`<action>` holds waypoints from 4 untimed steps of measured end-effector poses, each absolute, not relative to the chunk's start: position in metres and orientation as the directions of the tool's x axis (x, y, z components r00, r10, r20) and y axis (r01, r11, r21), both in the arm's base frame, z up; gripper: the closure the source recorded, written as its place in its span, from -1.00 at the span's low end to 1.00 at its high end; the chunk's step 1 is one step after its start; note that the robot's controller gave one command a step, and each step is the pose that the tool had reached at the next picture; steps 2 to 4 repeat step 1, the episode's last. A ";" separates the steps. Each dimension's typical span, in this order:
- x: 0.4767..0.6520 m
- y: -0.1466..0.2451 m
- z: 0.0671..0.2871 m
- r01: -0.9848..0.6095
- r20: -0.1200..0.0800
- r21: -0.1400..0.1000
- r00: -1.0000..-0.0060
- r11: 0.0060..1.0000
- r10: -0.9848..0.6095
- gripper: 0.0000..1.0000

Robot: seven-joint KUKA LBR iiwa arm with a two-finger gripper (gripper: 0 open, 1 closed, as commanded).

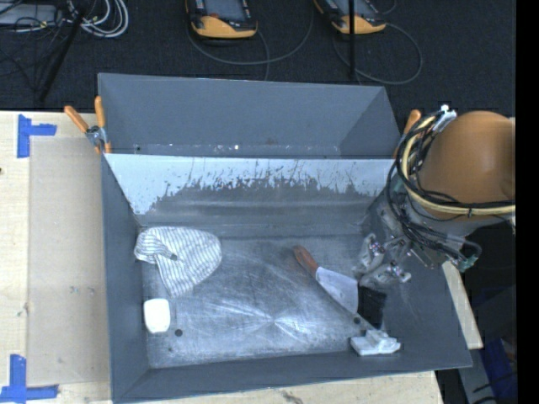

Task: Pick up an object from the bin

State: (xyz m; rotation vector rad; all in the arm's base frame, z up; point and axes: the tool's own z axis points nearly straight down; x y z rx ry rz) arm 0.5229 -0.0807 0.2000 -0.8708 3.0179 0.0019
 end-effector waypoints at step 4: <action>0.509 -0.064 0.204 -0.632 0.001 0.000 -0.775 0.775 -0.632 1.00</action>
Offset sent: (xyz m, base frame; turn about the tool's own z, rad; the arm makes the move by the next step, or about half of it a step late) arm 0.0126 -0.0190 0.1236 -0.0151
